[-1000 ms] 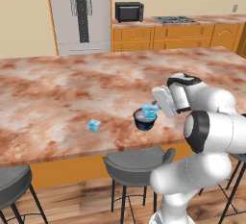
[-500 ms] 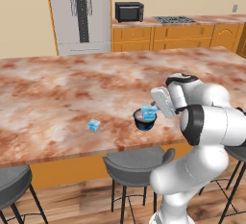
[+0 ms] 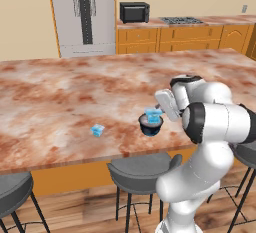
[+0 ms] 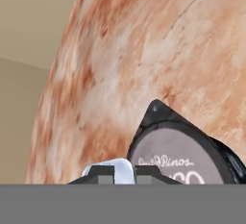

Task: Stack the yogurt containers by placing the smaller containers on top of the larger containers.

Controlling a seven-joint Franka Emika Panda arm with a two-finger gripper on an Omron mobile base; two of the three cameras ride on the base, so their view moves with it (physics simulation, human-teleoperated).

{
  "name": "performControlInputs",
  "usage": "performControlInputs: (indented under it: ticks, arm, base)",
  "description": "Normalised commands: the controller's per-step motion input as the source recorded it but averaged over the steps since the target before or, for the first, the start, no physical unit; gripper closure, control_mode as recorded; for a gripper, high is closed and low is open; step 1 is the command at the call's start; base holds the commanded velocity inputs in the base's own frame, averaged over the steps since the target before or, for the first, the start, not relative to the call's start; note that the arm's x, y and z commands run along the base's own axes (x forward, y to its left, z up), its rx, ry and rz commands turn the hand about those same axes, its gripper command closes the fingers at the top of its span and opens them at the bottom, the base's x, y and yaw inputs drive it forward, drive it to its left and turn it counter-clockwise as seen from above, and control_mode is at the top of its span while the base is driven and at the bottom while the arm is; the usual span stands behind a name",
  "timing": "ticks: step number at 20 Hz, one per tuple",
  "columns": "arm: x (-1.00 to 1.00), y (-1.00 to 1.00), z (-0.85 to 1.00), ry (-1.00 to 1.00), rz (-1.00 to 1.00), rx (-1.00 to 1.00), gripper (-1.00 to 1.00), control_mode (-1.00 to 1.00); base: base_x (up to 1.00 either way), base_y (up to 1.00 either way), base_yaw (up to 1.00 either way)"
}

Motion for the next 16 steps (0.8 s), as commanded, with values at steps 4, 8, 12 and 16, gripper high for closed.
performControlInputs:
  ticks: [4, 8, 12, 16]
  arm:
    - [0.19, 0.0, -0.07, 0.0, 0.0, 0.0, 1.0, -1.0]
    - [0.12, 0.0, -0.14, 0.0, 0.0, 0.0, 1.0, -1.0]
    - [0.08, -0.04, -0.14, 0.0, 0.01, 0.0, 1.0, -1.0]
    - [0.09, -0.03, -0.14, 0.0, 0.01, 0.0, 1.0, -1.0]
  base:
    - [0.0, 0.0, 0.0]
    - [0.0, 0.0, 0.0]
    - [0.0, 0.0, 0.0]
    - [0.0, 0.0, 0.0]
